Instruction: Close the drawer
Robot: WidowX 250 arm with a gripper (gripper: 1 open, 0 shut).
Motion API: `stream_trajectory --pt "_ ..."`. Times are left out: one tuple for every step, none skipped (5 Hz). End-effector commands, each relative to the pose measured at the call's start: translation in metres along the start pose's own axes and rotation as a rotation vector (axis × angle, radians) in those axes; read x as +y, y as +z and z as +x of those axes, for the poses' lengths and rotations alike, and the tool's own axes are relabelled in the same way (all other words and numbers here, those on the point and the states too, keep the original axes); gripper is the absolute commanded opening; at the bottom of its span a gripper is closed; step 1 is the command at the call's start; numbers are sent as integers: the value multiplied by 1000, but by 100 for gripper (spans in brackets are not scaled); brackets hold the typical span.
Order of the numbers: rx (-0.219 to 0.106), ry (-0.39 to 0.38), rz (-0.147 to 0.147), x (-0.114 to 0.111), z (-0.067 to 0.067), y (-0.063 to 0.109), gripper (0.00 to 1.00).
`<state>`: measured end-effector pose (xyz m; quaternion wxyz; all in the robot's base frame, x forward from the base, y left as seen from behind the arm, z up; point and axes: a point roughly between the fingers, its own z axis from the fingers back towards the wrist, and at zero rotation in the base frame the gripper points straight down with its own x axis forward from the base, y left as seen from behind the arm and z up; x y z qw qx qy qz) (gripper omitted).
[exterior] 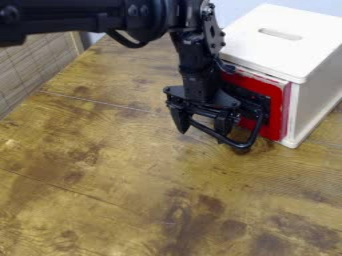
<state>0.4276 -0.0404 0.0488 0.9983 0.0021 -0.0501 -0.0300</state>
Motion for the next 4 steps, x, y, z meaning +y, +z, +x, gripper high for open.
stream_trajectory --pt "-22 41 12 -11 -1 15 100" --pt "-16 115 21 -9 -4 17 100" --pt "-15 56 15 -9 0 21 0" --pt "-13 -5 11 -10 1 22 0"
